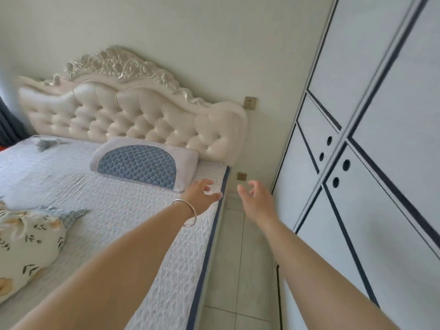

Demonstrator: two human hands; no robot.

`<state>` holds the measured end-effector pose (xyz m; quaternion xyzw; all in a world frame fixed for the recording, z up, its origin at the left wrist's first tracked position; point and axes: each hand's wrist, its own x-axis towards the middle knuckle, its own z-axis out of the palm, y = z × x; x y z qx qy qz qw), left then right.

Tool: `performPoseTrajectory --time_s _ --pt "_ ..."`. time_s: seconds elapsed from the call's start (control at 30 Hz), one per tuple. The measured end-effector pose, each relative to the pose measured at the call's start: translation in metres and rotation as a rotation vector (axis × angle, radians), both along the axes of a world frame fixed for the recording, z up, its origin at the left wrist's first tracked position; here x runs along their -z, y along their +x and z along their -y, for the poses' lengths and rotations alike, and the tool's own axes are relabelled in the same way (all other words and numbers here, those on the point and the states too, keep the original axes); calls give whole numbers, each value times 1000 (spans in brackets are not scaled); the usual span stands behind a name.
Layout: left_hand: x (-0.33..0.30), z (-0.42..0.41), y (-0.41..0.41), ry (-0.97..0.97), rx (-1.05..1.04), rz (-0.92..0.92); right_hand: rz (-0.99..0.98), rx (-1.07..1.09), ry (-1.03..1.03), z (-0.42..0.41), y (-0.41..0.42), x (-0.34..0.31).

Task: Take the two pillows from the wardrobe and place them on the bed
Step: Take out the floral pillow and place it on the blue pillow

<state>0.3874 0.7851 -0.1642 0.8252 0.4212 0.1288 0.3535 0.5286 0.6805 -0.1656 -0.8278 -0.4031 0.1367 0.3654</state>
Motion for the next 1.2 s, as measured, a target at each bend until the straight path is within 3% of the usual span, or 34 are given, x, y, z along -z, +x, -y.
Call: performPoseTrajectory --time_s 0.2,0.37,0.5,0.87,1.2 --pt "-5 94 -18 11 81 111 -83 86 42 88 -26 4" --pt "-2 157 -43 -49 -26 265 69 -1 14 151 -58 0" --pt "13 205 -66 -101 11 231 3 38 -53 205 -90 15" --pt "22 313 -84 -121 319 231 104 335 122 337 -156 17" --pt "11 450 -44 -151 597 204 259 608 101 502 -132 -12"
